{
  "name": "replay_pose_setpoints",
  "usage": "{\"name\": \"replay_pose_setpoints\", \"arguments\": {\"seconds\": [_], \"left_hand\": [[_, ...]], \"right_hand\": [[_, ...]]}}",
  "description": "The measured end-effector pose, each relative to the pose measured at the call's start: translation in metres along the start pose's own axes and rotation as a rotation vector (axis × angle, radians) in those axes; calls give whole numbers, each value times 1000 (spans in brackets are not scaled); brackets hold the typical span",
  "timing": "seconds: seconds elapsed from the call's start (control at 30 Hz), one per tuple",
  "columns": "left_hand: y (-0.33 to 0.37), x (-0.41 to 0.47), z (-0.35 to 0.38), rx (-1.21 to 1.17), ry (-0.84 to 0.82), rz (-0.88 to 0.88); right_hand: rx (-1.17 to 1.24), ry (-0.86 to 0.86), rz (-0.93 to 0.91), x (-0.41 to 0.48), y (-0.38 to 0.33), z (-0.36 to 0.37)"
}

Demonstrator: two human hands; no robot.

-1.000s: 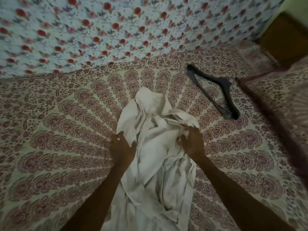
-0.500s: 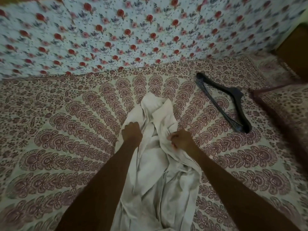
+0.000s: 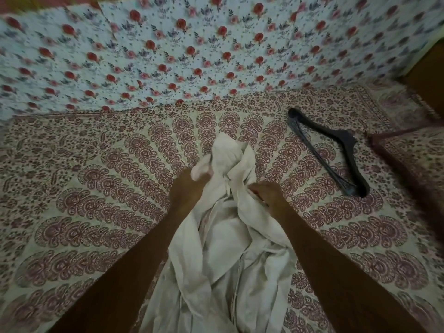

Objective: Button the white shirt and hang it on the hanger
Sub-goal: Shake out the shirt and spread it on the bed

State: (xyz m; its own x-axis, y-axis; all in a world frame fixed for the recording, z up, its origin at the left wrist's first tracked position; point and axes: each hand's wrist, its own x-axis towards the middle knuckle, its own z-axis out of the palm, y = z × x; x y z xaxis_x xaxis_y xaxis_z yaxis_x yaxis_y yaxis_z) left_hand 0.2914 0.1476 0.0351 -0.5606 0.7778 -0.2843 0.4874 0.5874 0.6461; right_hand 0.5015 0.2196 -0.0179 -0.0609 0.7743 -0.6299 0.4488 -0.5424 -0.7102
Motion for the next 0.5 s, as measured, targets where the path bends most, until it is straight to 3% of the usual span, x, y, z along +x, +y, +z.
{"name": "replay_pose_setpoints", "arguments": {"seconds": [0.07, 0.17, 0.23, 0.37, 0.43, 0.5], "left_hand": [[5, -6, -13, 53, 85, 49], [28, -19, -50, -58, 173, 92], [48, -31, -82, -216, 75, -25], [92, -72, -165, -448, -316, -224], [116, -98, -202, -388, -215, -119], [146, -134, -250, -306, 114, 32]], "right_hand": [[-51, 100, -88, -13, -12, -4], [84, 193, -285, -63, -43, -19], [128, 184, -356, -101, -68, -32], [29, 98, -448, -191, -139, -64], [-186, 118, -594, -235, -175, -76], [-225, 278, -730, -293, -211, -85]]}}
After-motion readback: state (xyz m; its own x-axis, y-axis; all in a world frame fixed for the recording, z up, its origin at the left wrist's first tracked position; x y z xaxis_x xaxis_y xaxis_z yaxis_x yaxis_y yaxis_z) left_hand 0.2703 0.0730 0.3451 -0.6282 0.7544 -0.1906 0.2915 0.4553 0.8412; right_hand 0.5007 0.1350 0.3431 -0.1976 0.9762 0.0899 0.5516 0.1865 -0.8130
